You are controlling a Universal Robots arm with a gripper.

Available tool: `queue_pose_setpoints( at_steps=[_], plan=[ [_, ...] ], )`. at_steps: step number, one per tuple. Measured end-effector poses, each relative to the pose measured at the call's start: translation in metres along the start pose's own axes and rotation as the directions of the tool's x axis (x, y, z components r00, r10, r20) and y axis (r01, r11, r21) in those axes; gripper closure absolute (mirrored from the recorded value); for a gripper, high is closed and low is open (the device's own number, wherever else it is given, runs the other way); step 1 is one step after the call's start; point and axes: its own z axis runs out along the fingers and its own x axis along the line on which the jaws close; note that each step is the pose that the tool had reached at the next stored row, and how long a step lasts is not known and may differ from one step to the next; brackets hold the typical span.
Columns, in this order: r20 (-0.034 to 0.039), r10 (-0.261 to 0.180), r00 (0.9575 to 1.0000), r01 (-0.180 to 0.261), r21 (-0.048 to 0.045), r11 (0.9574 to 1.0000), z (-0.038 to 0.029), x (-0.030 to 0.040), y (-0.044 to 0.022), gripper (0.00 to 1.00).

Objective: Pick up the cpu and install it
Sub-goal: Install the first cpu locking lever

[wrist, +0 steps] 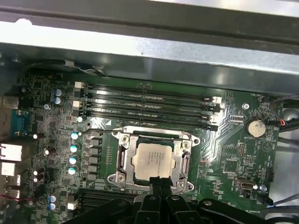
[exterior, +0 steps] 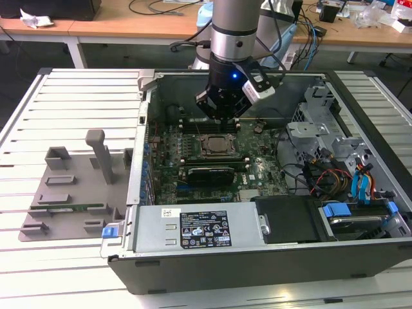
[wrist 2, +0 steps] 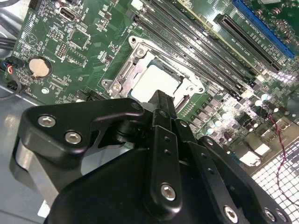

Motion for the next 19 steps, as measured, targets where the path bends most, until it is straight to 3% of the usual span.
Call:
queue_pose_setpoints(
  at_steps=[5, 11, 15, 16, 17, 19],
  plan=[
    [0.0023, -0.036, 0.9993, 0.036, 0.0001, 0.9993, 0.0000, 0.0000, 0.0000, 0.89],
    [0.0058, -0.093, 0.9957, 0.093, 0.0003, 0.9957, 0.0000, 0.0000, 0.0000, 0.89],
    [0.0040, -0.038, 0.9993, 0.038, -0.0093, 0.9992, 0.0000, 0.0003, 0.0000, 0.89],
    [0.0039, -0.020, 0.9998, 0.020, -0.0162, 0.9997, 0.0000, 0.0002, 0.0000, 0.89],
    [0.0048, -0.006, 1.0000, 0.006, -0.0306, 0.9995, 0.0001, 0.0002, 0.0001, 0.89],
    [0.0048, -0.006, 1.0000, 0.006, -0.0304, 0.9995, 0.0001, 0.0002, 0.0000, 0.89]
  ],
)
